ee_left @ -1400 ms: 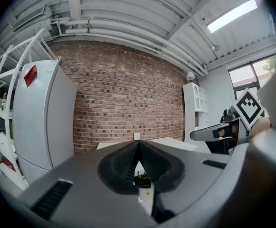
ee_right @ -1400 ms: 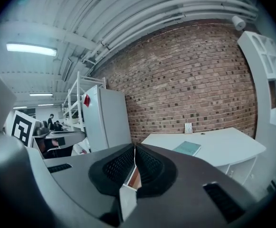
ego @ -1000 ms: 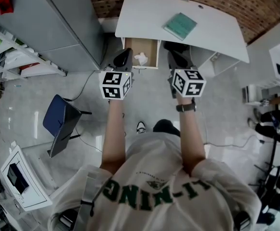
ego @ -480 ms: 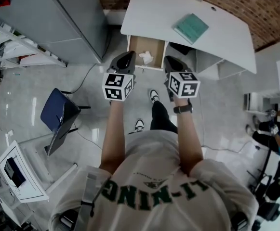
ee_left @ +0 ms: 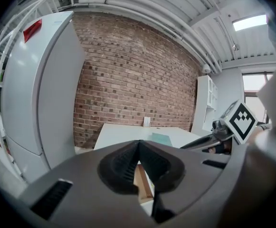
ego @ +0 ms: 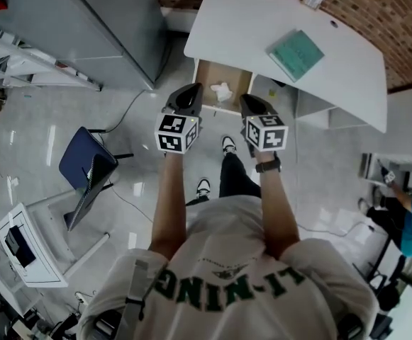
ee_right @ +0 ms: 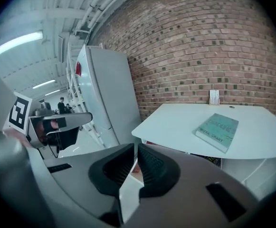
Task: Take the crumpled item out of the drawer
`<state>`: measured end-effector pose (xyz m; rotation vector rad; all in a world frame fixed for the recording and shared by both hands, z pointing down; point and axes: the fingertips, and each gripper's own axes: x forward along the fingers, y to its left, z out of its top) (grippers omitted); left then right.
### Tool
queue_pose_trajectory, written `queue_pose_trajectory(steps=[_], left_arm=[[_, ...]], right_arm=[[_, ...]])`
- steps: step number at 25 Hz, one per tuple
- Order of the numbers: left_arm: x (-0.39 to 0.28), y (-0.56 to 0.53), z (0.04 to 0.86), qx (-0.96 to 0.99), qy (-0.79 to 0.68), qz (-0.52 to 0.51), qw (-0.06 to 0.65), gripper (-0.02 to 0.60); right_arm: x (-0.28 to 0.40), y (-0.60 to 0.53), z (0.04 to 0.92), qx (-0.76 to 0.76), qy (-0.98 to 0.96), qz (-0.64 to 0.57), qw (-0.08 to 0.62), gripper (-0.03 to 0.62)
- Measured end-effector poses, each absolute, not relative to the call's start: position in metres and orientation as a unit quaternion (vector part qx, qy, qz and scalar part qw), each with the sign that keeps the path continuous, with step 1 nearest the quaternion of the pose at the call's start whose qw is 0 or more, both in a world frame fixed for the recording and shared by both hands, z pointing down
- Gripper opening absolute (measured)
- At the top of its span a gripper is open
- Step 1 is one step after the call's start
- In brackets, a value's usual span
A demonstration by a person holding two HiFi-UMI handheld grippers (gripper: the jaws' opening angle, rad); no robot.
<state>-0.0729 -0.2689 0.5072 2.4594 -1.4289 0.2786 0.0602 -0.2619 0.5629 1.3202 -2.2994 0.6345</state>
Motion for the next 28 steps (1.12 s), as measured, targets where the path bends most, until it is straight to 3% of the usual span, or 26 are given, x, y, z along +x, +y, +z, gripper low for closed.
queue_pose_trajectory(steps=[10, 28], left_arm=[[-0.077, -0.308, 0.567, 0.844, -0.492, 0.104, 0.187, -0.008], [-0.077, -0.348, 0.674, 0.824, -0.491, 0.140, 0.244, -0.008]], right_arm=[[0.043, -0.295, 0.650, 0.445, -0.805, 0.289, 0.265, 0.006], [0.039, -0.361, 0.806, 0.463, -0.749, 0.374, 0.292, 0.007]])
